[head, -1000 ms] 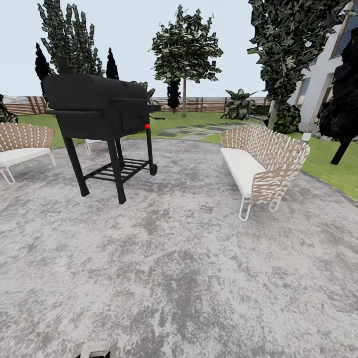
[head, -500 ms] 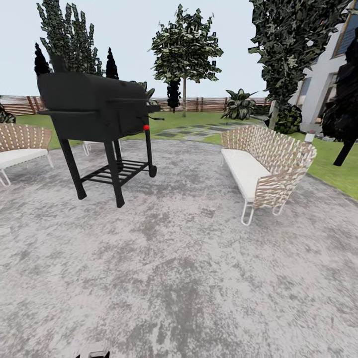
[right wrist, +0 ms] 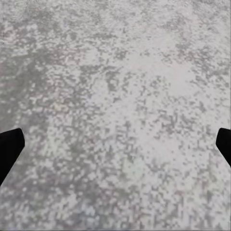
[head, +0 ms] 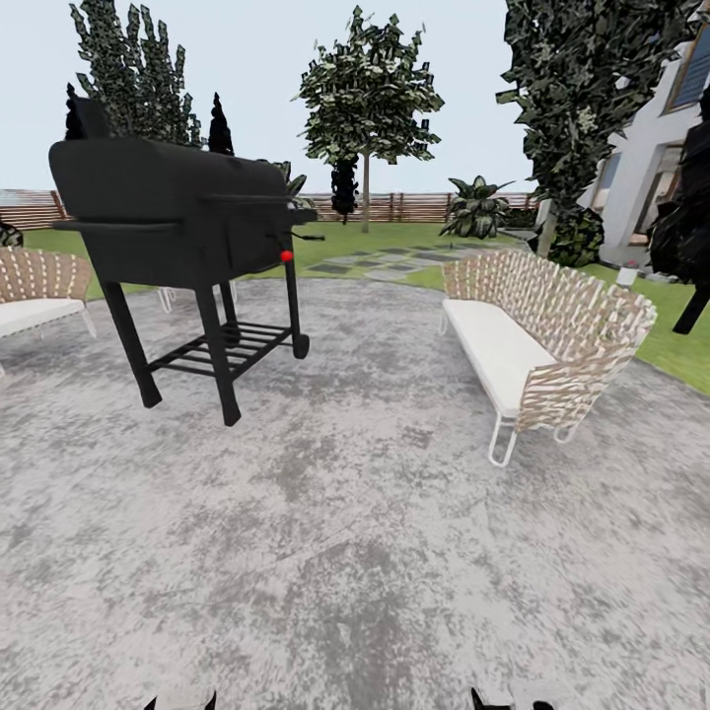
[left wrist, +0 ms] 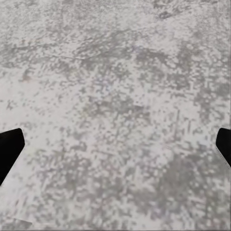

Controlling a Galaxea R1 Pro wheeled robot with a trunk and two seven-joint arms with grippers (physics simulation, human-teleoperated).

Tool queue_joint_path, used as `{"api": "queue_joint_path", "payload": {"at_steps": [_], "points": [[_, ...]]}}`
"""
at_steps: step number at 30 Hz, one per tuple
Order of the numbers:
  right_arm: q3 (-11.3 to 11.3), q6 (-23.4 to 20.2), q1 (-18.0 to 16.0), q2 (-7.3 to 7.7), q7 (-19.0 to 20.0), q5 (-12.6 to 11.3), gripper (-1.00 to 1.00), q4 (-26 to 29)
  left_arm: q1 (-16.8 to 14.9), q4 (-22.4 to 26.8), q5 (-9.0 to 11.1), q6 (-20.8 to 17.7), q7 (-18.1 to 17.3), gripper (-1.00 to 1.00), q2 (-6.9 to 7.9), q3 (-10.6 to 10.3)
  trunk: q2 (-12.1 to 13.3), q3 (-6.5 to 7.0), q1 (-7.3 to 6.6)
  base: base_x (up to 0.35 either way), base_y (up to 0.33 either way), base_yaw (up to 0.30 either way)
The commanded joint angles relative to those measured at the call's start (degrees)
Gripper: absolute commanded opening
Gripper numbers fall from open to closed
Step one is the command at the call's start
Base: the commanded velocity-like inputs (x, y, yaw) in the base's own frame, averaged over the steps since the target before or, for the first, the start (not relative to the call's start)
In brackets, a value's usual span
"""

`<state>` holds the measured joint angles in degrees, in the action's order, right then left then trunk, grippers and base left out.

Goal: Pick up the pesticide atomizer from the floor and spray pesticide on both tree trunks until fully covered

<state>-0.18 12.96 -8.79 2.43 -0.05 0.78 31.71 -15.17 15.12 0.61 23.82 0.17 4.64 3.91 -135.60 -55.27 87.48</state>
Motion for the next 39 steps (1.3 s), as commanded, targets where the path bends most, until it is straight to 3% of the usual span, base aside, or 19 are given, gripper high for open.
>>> {"api": "queue_joint_path", "payload": {"at_steps": [1, 9, 39], "points": [[0.69, 0.19, -0.08, -0.08, -0.08, 0.28, 1.00, -1.33, 0.00, 0.00, 0.04, 0.26, 0.06, 1.00, -0.03, 0.07, -0.02, -0.05, 0.02, 0.337, 0.094, 0.000], [2.01, 0.48, -0.19, -0.19, -0.21, 0.62, 1.00, -8.20, 0.05, 0.13, 0.00, 0.38, 0.24, 1.00, 0.07, 0.19, -0.02, -0.05, 0.02, 0.337, 0.111, 0.000], [2.07, 0.75, -0.18, -0.23, -0.21, 0.54, 1.00, -8.68, 0.05, -0.50, 0.01, 0.35, 0.24, 1.00, 0.02, 0.05, -0.02, -0.05, 0.02, 0.339, 0.005, -0.022]]}}
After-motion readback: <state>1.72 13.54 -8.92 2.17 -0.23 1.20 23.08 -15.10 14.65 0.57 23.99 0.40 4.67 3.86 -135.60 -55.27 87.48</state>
